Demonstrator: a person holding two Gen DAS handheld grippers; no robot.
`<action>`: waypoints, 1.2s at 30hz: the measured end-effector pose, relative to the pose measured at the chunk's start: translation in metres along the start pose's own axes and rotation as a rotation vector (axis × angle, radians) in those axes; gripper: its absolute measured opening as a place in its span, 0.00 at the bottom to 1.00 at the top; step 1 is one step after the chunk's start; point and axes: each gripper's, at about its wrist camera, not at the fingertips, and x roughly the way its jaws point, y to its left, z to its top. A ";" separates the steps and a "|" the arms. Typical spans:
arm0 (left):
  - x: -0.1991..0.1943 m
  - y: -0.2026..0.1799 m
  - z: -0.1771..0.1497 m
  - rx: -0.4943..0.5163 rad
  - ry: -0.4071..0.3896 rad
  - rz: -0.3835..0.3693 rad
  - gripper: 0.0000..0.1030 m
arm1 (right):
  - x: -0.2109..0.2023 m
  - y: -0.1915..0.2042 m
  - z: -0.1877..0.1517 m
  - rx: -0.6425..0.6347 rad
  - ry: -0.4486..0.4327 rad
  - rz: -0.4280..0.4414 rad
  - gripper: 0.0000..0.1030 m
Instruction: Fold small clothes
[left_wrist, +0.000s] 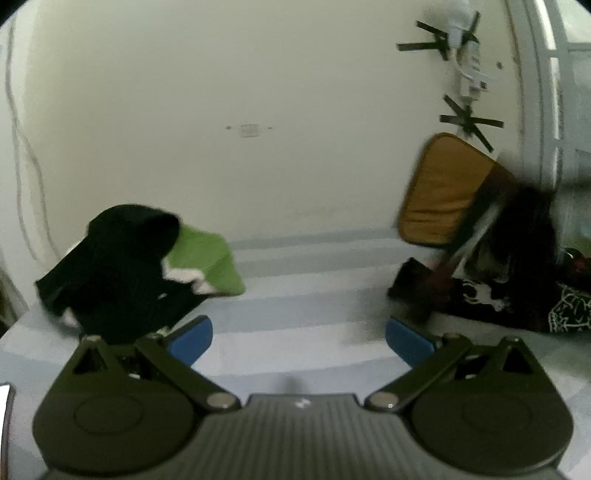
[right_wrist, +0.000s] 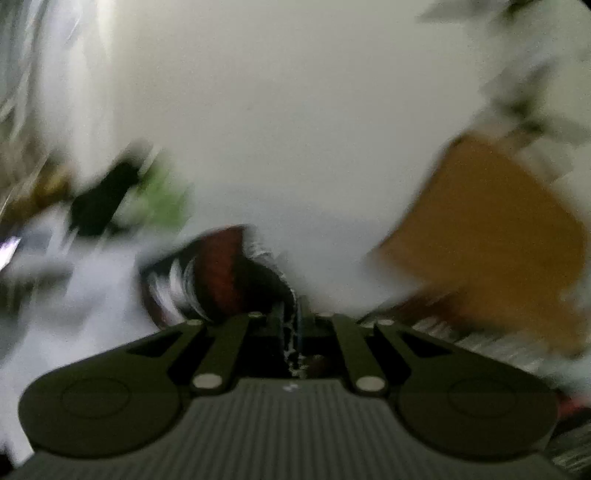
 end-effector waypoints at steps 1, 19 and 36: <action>0.005 -0.005 0.003 0.008 0.004 -0.013 1.00 | -0.017 -0.021 0.013 0.030 -0.061 -0.069 0.09; 0.154 -0.117 0.037 -0.219 0.301 -0.427 0.81 | -0.102 -0.141 -0.042 0.297 0.007 -0.346 0.80; 0.055 0.008 0.089 -0.385 -0.046 -0.378 0.09 | -0.112 -0.090 0.049 0.456 -0.205 -0.062 0.09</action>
